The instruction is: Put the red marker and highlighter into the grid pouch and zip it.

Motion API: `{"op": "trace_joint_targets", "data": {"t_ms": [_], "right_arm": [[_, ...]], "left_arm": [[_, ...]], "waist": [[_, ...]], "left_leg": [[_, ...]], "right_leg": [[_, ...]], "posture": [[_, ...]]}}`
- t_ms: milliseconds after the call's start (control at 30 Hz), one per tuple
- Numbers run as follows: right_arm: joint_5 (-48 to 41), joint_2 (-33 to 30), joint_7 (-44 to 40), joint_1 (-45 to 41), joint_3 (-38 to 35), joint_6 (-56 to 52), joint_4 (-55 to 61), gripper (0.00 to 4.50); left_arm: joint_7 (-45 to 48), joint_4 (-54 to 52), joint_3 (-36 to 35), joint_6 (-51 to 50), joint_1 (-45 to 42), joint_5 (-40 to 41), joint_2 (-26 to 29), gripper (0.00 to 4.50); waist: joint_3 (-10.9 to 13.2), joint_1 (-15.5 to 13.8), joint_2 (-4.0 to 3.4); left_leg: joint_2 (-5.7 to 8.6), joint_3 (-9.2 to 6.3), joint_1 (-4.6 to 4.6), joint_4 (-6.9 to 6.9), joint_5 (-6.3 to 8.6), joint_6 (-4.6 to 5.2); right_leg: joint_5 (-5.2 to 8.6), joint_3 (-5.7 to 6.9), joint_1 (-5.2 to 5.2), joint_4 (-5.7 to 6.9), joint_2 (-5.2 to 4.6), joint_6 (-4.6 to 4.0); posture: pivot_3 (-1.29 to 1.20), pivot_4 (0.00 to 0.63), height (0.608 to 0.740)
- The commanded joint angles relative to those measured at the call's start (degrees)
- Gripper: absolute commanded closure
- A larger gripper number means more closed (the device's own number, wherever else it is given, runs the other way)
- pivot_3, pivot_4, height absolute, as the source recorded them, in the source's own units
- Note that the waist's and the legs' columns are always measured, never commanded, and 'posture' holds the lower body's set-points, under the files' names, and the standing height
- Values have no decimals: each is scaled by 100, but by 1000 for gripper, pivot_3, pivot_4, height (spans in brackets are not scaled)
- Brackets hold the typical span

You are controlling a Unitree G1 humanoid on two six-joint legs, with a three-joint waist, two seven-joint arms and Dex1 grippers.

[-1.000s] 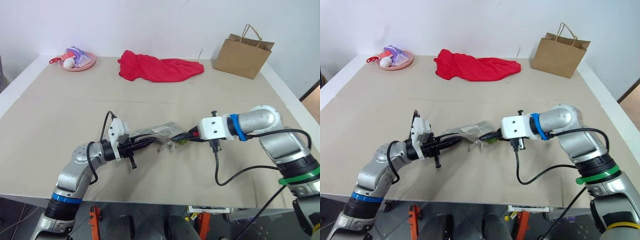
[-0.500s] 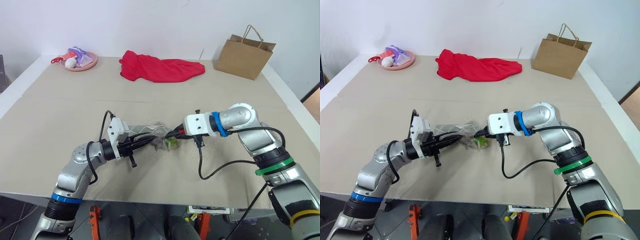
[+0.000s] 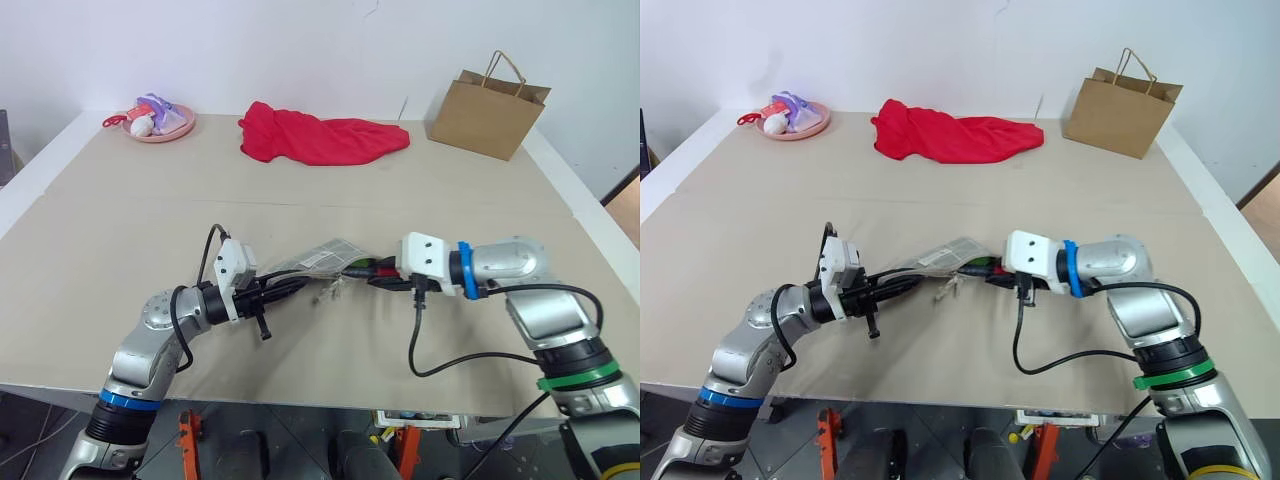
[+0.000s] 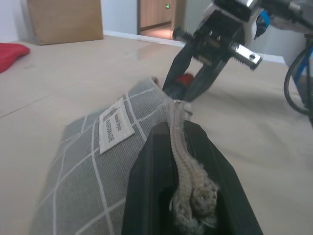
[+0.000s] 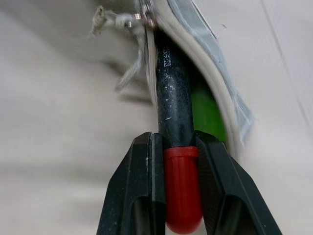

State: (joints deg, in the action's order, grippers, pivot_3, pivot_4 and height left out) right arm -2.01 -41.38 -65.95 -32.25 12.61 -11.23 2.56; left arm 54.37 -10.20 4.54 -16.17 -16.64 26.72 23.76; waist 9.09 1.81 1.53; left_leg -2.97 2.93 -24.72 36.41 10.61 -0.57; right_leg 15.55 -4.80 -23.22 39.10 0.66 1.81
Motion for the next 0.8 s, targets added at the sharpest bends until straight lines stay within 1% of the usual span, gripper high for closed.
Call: {"op": "trace_joint_targets", "data": {"t_ms": [33,267,500,700,800], "right_arm": [[9,39,46,-216,-15,40,85,3936],[-418,517,9,-577,-81,-133,-186,3936],[-362,985,95,-604,122,-71,-181,3936],[61,808,397,-798,-62,593,-1010,3936],[412,641,610,-974,-22,1167,-1378,3936]], "left_arm": [[34,-178,-51,71,-75,72,16,4500],[21,-188,-33,-8,-104,84,25,4500],[54,-163,-46,-67,-134,73,126,4500],[60,-167,-57,-85,-147,110,196,4500],[74,-185,-59,-109,-140,129,227,4500]], "waist": [[0,-2,0],[0,1,0],[0,-2,1],[0,-1,0],[0,-1,0]], "left_leg": [[0,0,0,0,-1,-1],[0,0,-2,-1,-1,-2],[2,-3,-8,-2,0,-2],[2,-1,-7,0,-1,-2],[3,0,-8,0,-1,-3]], "right_leg": [[0,0,0,0,0,0],[-4,0,-1,0,1,-6],[0,4,-3,0,-2,-6],[-3,5,-2,0,-2,-8],[-2,4,-3,0,-4,-6]], "posture": [[0,150,740],[0,150,740],[0,150,740],[0,150,740],[0,150,740]]}}
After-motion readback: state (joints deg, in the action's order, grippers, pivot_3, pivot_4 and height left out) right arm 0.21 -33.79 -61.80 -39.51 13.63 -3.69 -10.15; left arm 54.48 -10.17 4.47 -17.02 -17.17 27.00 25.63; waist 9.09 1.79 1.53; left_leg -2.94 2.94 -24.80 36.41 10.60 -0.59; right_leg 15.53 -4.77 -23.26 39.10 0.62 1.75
